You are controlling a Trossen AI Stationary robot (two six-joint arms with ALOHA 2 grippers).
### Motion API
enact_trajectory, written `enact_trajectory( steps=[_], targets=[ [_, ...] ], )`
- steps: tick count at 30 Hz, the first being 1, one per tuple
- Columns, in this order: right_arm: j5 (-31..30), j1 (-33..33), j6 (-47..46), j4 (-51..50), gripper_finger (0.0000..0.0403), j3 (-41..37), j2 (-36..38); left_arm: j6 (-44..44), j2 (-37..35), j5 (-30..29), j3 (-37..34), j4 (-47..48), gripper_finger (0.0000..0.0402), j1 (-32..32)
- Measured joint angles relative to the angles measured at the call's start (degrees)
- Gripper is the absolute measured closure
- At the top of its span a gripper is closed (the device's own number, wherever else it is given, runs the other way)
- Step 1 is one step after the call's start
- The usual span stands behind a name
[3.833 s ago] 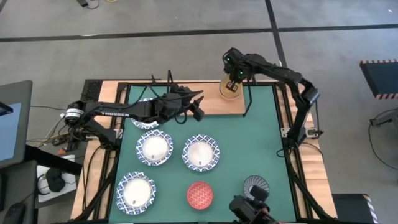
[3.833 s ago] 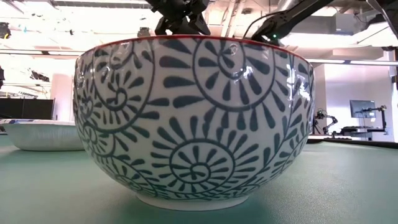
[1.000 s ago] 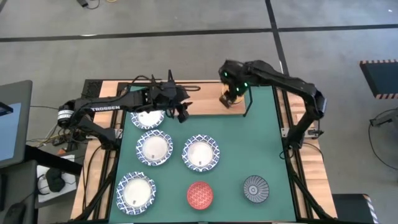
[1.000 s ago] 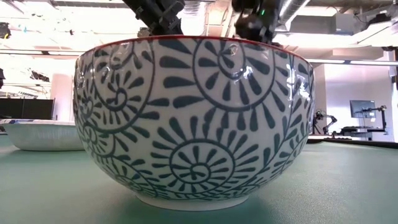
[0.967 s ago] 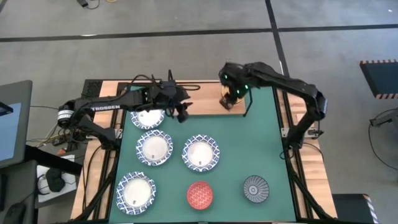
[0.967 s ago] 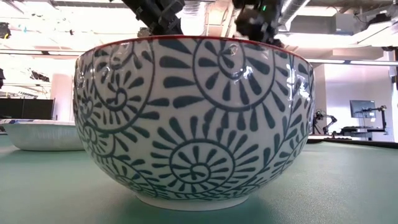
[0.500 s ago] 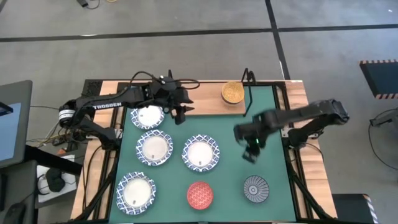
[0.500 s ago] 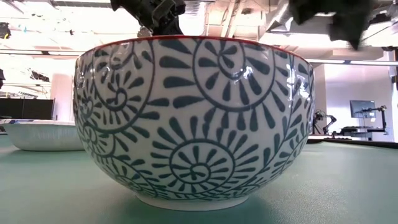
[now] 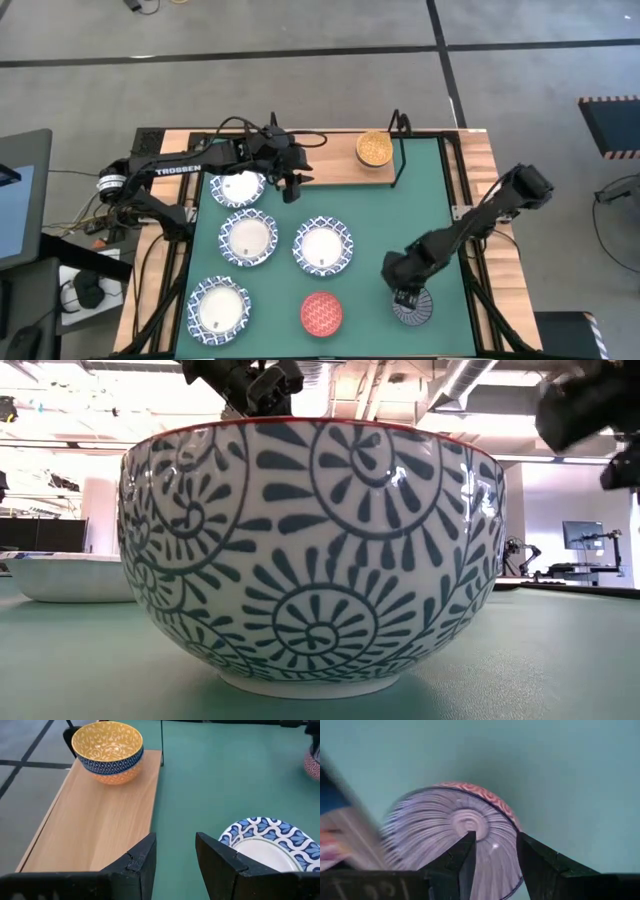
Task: Place and stack bowls onto a shelf
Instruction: Stack the dark blue ceramic bowl on top of the yellow ceramic bowl on the shelf
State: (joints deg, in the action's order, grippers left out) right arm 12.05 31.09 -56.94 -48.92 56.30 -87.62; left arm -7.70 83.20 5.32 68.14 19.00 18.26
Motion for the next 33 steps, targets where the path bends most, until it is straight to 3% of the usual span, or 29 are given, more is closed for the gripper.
enact_trajectory(
  steps=[6,10,14,18,25,30,33],
  targets=[
    [-0.3,0.5,0.2,0.5,0.0242,0.0,-5.8,0.8,0.0,0.0,0.0,0.1,0.0278,0.0],
    [-0.3,0.5,-0.2,1.1,0.0267,-0.1,-6.9,1.0,0.0,-0.1,0.0,0.3,0.0278,0.0],
    [-0.3,0.8,-0.7,1.0,0.0293,0.7,-4.9,2.1,0.0,-0.1,0.0,0.2,0.0278,0.0],
    [-1.7,1.4,-2.2,0.7,0.0294,1.2,-1.0,2.6,0.0,-0.1,0.0,-1.2,0.0278,0.0],
    [-6.7,3.7,-3.7,-2.3,0.0237,0.9,1.4,3.0,0.0,-0.1,0.0,-4.8,0.0278,0.0],
    [-8.2,4.4,-6.5,-3.6,0.0174,-0.8,-0.1,3.0,0.0,-0.1,0.0,-4.6,0.0278,0.0],
    [-8.4,4.4,-6.8,-2.5,0.0161,-2.3,-1.2,3.0,0.0,-0.1,0.0,-4.6,0.0278,0.0]
  ],
)
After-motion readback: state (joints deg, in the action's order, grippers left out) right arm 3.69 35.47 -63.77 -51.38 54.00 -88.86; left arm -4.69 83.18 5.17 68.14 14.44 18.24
